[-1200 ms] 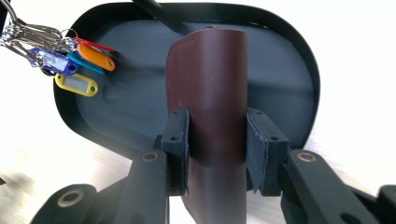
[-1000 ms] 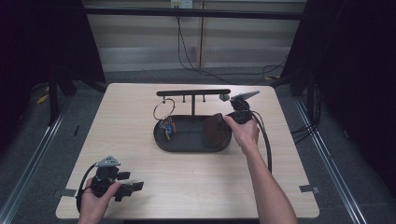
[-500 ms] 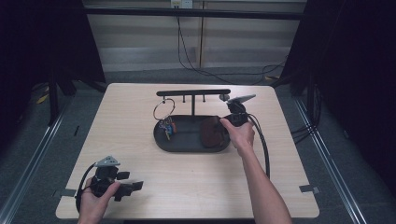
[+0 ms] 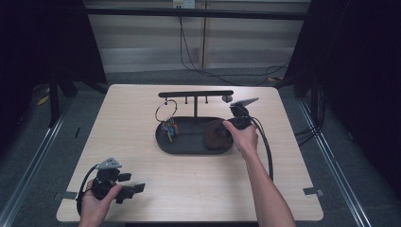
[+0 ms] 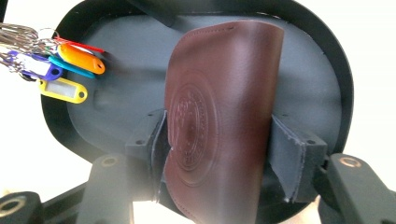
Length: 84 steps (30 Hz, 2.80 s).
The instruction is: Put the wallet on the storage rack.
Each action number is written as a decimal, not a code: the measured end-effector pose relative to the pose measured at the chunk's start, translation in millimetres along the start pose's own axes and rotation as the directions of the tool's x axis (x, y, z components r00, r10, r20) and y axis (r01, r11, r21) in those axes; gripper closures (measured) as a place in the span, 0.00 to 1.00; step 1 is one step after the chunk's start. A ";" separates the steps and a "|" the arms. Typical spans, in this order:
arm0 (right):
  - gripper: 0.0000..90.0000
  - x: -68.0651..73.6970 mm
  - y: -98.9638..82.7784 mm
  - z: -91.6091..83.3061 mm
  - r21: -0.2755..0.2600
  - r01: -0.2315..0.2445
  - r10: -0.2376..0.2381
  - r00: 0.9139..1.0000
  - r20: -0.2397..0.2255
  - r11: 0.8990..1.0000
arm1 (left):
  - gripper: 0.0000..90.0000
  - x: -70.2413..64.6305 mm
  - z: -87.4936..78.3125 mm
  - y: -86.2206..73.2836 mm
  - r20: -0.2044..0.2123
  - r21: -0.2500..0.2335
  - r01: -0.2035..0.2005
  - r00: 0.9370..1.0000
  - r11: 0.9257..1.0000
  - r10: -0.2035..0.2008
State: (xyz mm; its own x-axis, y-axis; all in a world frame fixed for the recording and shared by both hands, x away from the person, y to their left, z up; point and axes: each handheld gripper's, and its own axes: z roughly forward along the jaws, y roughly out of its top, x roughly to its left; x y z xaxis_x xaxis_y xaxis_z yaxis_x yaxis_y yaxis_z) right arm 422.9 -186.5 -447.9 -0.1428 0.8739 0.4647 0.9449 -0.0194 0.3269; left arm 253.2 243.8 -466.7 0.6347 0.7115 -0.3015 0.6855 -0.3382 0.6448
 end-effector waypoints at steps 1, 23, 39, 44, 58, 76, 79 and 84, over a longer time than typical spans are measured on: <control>0.44 -1.2 -0.4 0.6 0.002 0.003 -0.003 1.000 0.001 1.000 | 0.27 0.0 -0.3 -0.1 0.000 -0.001 -0.001 1.000 1.000 0.001; 0.30 0.1 -5.0 -8.1 -0.011 0.037 -0.037 0.999 0.023 0.999 | 0.27 0.3 -5.2 -1.8 -0.013 -0.020 0.000 1.000 1.000 0.000; 0.25 6.8 -18.4 -31.3 -0.058 0.152 -0.151 0.988 0.034 0.987 | 0.27 -0.2 -4.0 -2.0 -0.012 -0.019 0.003 1.000 1.000 -0.003; 0.22 3.9 -28.6 -35.9 -0.060 0.175 -0.174 0.984 0.028 0.983 | 0.27 -0.9 -4.1 -2.2 -0.015 -0.018 -0.017 1.000 1.000 0.017; 0.18 2.2 -64.8 -53.1 -0.138 0.272 -0.269 0.962 0.046 0.952 | 0.27 0.6 -5.0 -2.4 -0.021 -0.020 -0.011 1.000 1.000 0.011; 0.21 -13.3 -132.9 -78.7 -0.229 0.310 -0.306 0.951 0.053 0.923 | 0.27 -1.5 -7.8 -2.6 -0.023 -0.051 0.015 1.000 0.999 -0.016; 0.21 -21.2 -144.2 -80.1 -0.238 0.296 -0.294 0.955 0.045 0.925 | 0.27 -3.9 -6.9 -2.9 -0.020 -0.042 0.007 1.000 0.999 -0.007; 0.21 -30.6 -162.1 -83.4 -0.252 0.291 -0.291 0.956 0.039 0.923 | 0.27 -7.4 -7.9 -4.6 0.007 -0.052 0.014 1.000 0.999 -0.014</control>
State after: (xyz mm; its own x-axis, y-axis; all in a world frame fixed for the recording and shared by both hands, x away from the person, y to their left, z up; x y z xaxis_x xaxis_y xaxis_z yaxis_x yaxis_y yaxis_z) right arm 249.5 -250.6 -446.5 -0.3996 0.8600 0.3173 0.7563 0.1136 0.6443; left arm 242.6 245.0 -461.9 0.6274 0.7120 -0.3153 0.6751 -0.2955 0.6760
